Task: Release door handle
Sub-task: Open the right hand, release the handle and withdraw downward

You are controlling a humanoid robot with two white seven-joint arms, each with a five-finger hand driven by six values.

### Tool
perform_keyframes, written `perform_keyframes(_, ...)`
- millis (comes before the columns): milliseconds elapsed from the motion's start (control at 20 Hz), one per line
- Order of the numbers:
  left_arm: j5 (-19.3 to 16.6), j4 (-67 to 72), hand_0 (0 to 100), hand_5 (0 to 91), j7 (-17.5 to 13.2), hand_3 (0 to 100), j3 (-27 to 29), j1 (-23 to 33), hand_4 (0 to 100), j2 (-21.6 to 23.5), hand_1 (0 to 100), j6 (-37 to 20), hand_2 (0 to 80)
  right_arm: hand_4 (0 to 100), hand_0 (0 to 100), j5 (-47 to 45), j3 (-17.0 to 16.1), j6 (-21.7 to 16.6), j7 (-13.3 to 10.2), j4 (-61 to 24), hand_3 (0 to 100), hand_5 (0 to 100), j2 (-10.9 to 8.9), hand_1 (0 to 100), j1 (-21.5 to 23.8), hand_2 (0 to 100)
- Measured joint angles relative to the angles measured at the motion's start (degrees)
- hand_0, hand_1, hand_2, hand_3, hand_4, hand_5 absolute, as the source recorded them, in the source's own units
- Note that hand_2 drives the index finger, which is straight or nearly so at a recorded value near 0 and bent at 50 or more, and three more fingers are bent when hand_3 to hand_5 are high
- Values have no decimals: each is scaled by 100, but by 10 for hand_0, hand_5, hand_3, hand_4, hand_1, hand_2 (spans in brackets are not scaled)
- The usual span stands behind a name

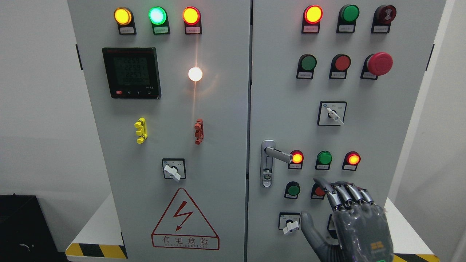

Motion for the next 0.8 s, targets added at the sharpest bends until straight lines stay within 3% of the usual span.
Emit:
perform_keyframes(500,0,0,120,0,0,0,0,0,0,0,556,0,0,107,593,-313,-323,-41,77,-78,56,115,21,281,-6,66)
perform_keyframes(800,0,1,120,0,0,0,0,0,0,0,556,0,0,113,592,-372,-407,-44,237,-100,61,116,27,282,-132,77)
